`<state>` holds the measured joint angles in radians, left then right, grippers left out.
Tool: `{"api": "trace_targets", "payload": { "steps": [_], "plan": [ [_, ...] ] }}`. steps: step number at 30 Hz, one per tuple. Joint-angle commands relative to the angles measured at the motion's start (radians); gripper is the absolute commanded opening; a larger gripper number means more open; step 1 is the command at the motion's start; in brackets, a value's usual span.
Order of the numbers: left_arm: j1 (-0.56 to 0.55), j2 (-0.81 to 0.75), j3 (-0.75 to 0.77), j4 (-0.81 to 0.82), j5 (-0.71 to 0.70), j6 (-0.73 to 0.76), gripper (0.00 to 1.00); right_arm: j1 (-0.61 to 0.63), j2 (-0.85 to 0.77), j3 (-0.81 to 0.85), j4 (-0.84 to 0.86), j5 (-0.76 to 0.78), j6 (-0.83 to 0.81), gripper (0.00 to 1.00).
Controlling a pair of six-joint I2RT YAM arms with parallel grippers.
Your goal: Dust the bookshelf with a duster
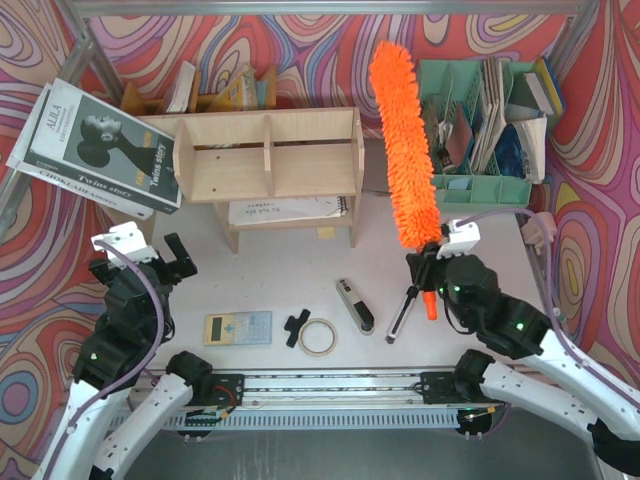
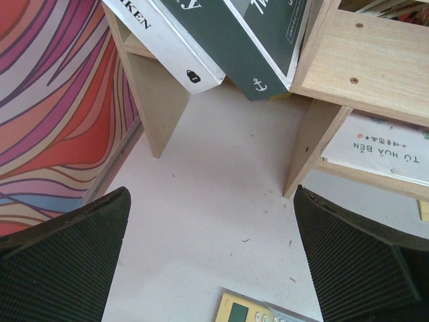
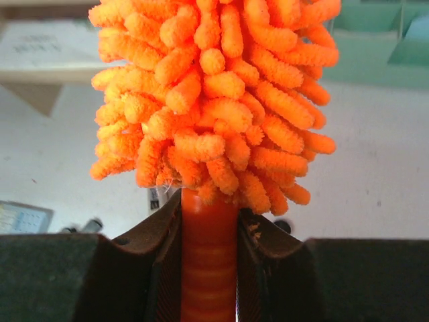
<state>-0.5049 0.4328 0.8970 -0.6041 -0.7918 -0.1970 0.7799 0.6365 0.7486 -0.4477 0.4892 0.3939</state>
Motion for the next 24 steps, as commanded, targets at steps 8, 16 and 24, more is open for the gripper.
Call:
{"api": "trace_targets", "payload": {
  "steps": [8, 16, 24],
  "plan": [
    [0.004, 0.031, 0.060, -0.033, -0.019, -0.082, 0.99, 0.005, 0.013, 0.109, 0.308, -0.299, -0.382, 0.00],
    [0.004, 0.075, 0.237, -0.199, 0.038, -0.285, 0.98, 0.005, 0.078, 0.093, 0.361, -0.522, -0.504, 0.00],
    [0.004, 0.117, 0.375, -0.344, 0.080, -0.458, 0.98, 0.012, 0.103, 0.067, 0.353, -0.690, -0.537, 0.00]
  ]
}}
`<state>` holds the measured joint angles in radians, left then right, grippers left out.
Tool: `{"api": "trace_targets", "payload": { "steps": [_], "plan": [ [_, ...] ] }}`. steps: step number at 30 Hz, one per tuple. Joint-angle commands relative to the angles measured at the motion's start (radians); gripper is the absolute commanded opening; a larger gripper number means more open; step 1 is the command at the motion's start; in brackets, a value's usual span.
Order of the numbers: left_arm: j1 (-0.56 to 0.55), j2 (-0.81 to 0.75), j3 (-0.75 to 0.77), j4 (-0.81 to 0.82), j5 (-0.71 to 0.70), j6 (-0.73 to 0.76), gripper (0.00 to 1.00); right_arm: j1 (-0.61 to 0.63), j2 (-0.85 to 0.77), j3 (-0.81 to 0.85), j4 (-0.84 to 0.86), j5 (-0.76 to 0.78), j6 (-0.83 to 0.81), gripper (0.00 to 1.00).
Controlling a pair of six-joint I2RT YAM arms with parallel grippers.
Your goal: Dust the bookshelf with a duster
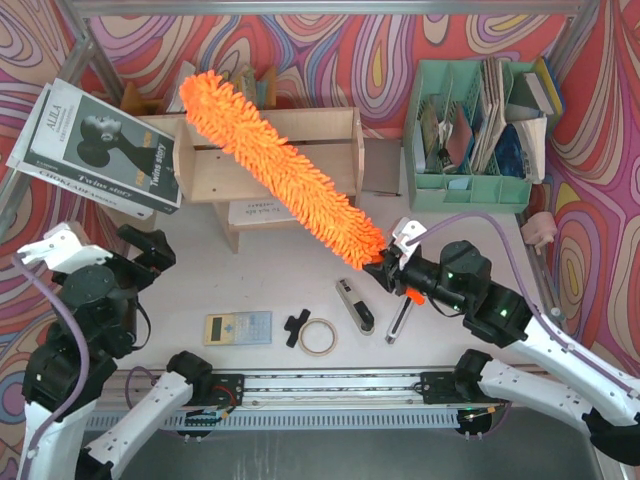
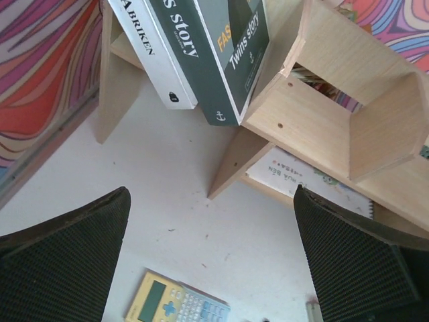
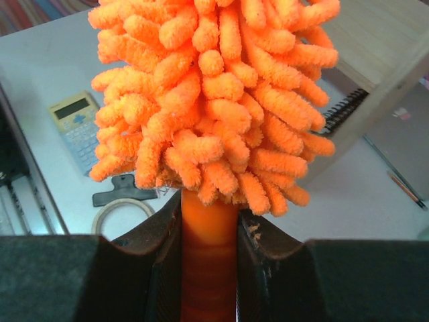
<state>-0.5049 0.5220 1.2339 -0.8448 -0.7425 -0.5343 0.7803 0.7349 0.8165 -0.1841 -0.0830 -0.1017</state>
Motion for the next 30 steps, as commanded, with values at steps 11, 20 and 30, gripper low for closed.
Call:
{"api": "trace_targets", "payload": {
  "steps": [11, 20, 30],
  "plan": [
    [0.004, 0.049, 0.000, 0.080, 0.244, -0.310, 0.98, 0.236, 0.105, 0.005, 0.044, -0.001, -0.103, 0.00],
    [0.004, 0.080, -0.082, 0.178, 0.267, -0.361, 0.91, 0.301, 0.132, 0.005, 0.030, 0.005, -0.111, 0.00],
    [0.004, -0.110, -0.148, 0.222, 0.294, -0.415, 0.83, 0.303, 0.163, 0.020, 0.021, 0.130, -0.076, 0.00]
  ]
}}
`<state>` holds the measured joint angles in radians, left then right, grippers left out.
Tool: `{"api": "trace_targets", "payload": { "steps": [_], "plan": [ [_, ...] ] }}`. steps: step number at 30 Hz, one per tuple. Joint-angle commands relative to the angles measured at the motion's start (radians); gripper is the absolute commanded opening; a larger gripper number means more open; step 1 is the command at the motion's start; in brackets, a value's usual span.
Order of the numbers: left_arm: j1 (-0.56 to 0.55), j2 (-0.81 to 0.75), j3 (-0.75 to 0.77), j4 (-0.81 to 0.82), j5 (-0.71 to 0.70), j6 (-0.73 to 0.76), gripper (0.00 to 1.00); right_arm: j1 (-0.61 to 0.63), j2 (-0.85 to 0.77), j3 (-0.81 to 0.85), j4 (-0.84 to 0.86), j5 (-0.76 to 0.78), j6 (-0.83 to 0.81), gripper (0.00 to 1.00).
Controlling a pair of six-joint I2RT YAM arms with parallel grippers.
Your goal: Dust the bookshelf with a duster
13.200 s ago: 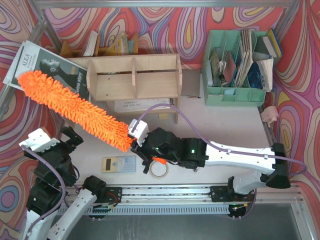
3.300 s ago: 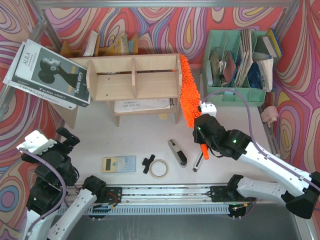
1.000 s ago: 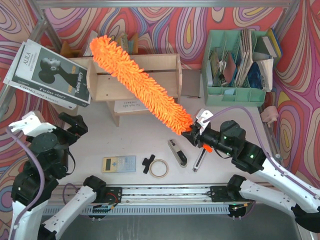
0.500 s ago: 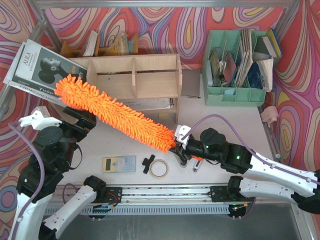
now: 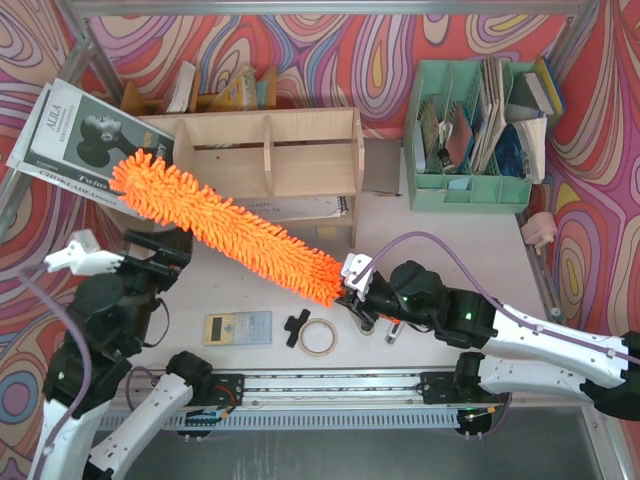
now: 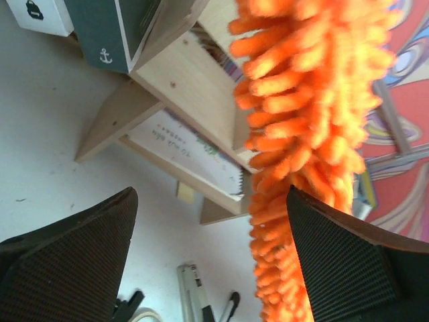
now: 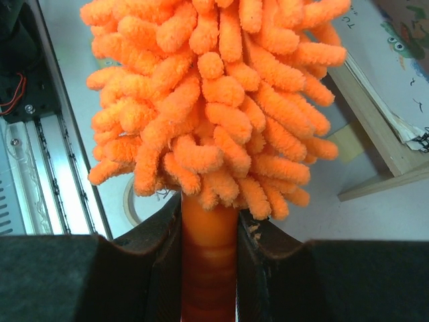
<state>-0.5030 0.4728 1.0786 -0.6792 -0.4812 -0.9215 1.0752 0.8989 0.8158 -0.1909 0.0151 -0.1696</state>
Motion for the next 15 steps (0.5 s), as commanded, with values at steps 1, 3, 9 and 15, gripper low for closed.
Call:
{"api": "trace_targets", "payload": {
  "steps": [1, 3, 9, 15],
  "plan": [
    [0.001, -0.064, 0.013, 0.051, 0.047, -0.026, 0.84, 0.009, 0.001, 0.024, 0.030, 0.031, -0.006, 0.00],
    [0.002, -0.064, 0.022, 0.046, 0.083, -0.027, 0.84, 0.008, 0.013, 0.031, 0.034, 0.027, 0.000, 0.00],
    [0.003, -0.083, -0.019, 0.098, 0.105, -0.022, 0.89, 0.009, 0.034, 0.036, 0.048, 0.006, 0.004, 0.00],
    [0.002, -0.097, -0.060, 0.090, 0.030, -0.042, 0.92, 0.009, 0.000, 0.037, 0.051, -0.031, -0.014, 0.00]
  ]
}}
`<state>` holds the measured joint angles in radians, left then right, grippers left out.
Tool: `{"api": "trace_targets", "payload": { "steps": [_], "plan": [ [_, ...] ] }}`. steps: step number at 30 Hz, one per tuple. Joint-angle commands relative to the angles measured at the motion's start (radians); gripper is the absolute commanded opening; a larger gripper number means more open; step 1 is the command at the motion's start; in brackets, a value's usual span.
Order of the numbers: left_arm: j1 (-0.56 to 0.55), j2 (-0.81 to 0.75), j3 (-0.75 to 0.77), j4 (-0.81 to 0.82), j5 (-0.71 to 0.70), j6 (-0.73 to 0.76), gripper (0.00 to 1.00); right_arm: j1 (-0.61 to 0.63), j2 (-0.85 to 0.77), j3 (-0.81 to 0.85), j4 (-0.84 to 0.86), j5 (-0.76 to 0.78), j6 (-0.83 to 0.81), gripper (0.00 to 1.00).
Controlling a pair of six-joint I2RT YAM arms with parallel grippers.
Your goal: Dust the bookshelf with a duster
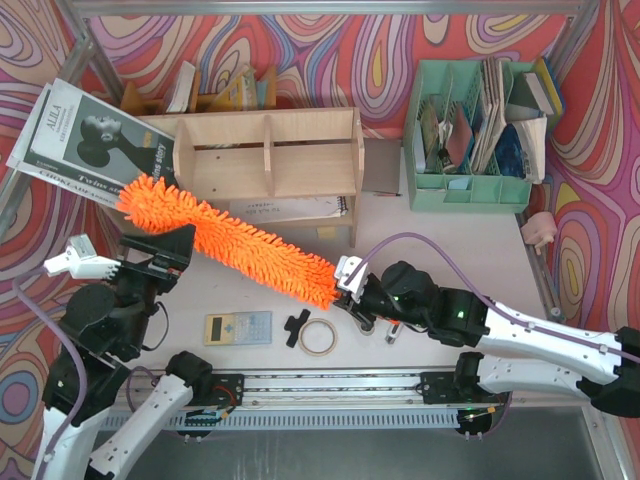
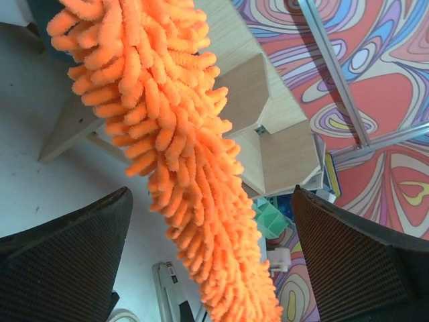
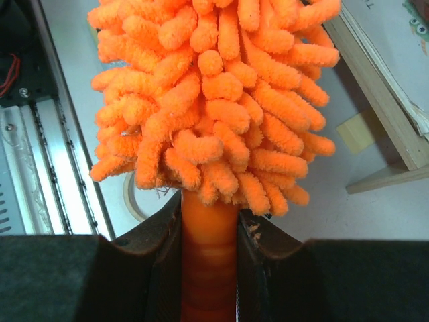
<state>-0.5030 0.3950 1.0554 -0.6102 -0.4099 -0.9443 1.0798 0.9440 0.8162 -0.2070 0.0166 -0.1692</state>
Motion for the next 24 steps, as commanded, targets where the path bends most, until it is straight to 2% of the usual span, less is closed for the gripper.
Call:
{"api": "trace_targets", "payload": {
  "steps": [1, 7, 12, 18, 21, 24],
  "plan": [
    [0.001, -0.019, -0.040, 0.016, -0.049, -0.028, 0.92, 0.004, -0.051, 0.035, 0.069, -0.031, -0.013, 0.00],
    [0.002, -0.013, -0.056, 0.014, -0.077, -0.039, 0.93, 0.004, -0.046, 0.036, 0.056, -0.085, -0.025, 0.00],
    [0.002, 0.005, -0.088, 0.082, -0.045, -0.045, 0.87, 0.005, -0.040, 0.032, 0.048, -0.139, -0.028, 0.00],
    [0.002, 0.014, -0.119, 0.032, -0.075, -0.100, 0.67, 0.005, -0.029, 0.036, 0.018, -0.135, -0.051, 0.00],
    [0.002, -0.041, -0.176, -0.028, -0.129, -0.185, 0.44, 0.005, -0.006, 0.040, -0.001, -0.139, -0.062, 0.00],
    [0.003, -0.137, -0.256, -0.085, -0.172, -0.269, 0.28, 0.004, 0.029, 0.045, -0.011, -0.125, -0.063, 0.00]
  ]
}}
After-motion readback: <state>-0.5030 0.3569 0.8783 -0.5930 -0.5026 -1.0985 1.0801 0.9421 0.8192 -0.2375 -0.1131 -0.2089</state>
